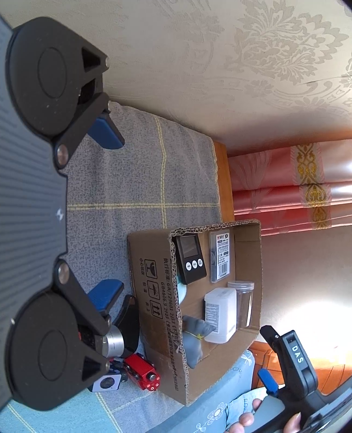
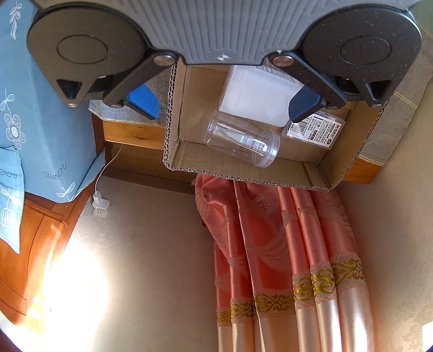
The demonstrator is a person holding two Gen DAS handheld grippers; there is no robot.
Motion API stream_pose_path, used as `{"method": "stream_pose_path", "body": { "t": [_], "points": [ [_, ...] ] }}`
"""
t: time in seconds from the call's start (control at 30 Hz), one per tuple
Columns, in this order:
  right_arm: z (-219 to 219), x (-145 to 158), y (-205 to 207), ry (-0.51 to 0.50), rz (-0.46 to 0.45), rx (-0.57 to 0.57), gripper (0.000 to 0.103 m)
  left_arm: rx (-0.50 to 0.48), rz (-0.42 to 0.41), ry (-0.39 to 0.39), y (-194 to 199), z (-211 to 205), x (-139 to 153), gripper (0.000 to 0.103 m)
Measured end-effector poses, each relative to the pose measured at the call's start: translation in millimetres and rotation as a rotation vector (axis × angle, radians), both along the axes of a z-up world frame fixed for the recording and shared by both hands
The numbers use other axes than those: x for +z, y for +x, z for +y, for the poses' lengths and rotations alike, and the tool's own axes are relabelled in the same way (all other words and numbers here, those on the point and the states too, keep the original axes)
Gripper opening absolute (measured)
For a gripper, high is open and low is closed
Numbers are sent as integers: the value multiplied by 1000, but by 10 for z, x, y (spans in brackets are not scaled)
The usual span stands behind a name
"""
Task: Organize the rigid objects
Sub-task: 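Carry the clear jar into the box and open the right tool, then move left tool toward the gold capsule bottle while right tool approaches the red S.L train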
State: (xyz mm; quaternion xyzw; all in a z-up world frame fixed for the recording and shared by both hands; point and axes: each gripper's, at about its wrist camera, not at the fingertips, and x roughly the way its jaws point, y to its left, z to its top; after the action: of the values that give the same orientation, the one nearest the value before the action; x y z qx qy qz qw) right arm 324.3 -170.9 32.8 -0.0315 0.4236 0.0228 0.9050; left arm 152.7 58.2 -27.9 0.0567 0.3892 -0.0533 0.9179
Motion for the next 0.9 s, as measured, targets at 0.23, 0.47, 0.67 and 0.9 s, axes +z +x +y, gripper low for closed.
{"method": "stream_pose_path", "body": {
  "t": [0.23, 0.47, 0.67, 0.9],
  "points": [
    [46, 71, -612, -19, -52, 30, 103, 0, -2, 2, -181, -17, 60, 102],
    [55, -153, -1120, -11, -64, 23, 103, 18, 0, -14, -324, 2, 59, 102],
    [20, -491, -1298, 25, 5, -1, 103, 3, 7, -1, -398, -80, 30, 102],
    [8, -806, -1230, 92, 86, -19, 103, -32, 15, 30, -430, -222, 6, 102]
  ]
}}
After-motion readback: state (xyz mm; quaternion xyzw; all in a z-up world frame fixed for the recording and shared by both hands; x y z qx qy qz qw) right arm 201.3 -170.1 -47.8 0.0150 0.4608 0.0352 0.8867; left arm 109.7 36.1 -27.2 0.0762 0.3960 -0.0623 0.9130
